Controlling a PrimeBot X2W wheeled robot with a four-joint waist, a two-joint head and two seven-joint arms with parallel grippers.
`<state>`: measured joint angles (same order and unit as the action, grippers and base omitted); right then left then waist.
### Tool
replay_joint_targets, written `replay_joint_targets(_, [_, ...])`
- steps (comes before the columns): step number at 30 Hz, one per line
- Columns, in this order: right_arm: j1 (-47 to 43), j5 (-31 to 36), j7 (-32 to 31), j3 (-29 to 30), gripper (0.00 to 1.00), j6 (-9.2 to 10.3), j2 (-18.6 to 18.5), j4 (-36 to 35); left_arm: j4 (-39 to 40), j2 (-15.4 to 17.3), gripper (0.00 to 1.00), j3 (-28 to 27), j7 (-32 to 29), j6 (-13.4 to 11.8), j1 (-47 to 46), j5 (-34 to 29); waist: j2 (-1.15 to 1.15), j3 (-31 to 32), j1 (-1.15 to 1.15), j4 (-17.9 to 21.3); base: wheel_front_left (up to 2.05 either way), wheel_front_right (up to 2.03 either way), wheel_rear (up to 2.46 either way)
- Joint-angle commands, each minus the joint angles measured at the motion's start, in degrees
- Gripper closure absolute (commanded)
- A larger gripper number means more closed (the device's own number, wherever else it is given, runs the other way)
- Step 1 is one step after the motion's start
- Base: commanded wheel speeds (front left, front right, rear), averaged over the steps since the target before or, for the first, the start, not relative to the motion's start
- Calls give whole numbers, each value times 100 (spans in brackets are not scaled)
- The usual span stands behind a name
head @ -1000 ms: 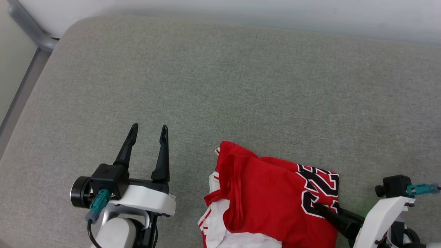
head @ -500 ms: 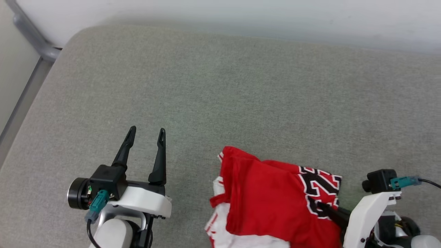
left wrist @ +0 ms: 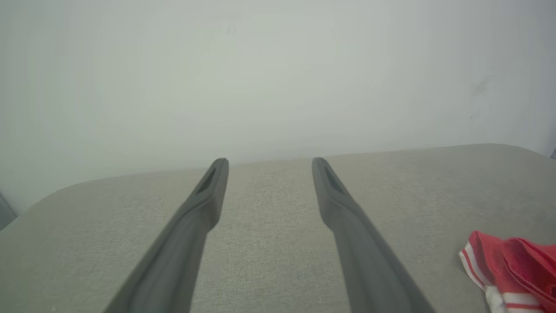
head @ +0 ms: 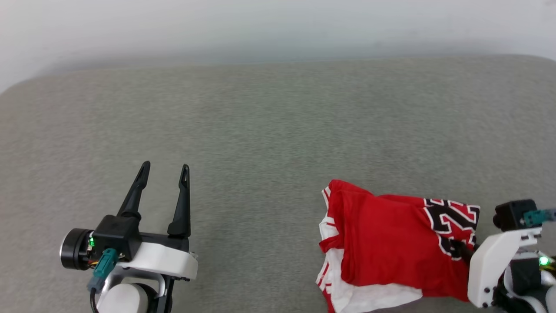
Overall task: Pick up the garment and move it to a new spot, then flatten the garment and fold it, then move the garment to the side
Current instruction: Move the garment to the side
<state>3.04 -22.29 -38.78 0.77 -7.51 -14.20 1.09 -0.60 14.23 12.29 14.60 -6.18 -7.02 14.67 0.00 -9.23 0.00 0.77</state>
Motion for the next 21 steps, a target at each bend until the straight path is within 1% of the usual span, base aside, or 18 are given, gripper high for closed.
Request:
replay_joint_targets(1, [176,35,56,35,100,5,-106,61,93,69,0,6,-41,2,-66,-53,0,-135,0,523,0,0,0])
replay_joint_targets(3, [343,87,100,-11,100,5,-208,157,178,103,0,0,-75,-16,-99,-77,0,-240,0,779,0,0,0])
replay_joint_targets(7, [856,89,330,-120,100,6,-228,437,374,190,0,-14,-185,-35,-181,-115,0,-543,0,1295,0,0,0])
replay_joint_targets(11, [1472,200,664,-141,100,5,-320,920,533,287,0,-10,-335,-30,-386,-166,0,-897,0,1655,0,0,0])
replay_joint_targets(15, [2144,320,1043,21,100,5,-485,1581,687,378,0,56,-480,30,-677,-253,0,-1272,0,1806,0,0,0])
replay_joint_targets(19, [2766,530,1437,293,100,6,-745,2281,819,434,0,125,-609,81,-998,-335,0,-1640,0,1752,0,0,0])
replay_joint_targets(20, [2766,530,1437,293,100,6,-745,2281,819,434,0,125,-609,81,-998,-335,0,-1640,0,1752,0,0,0])
replay_joint_targets(21, [2912,606,1514,360,100,6,-819,2456,837,444,0,140,-618,106,-1073,-350,0,-1719,0,1722,0,0,0])
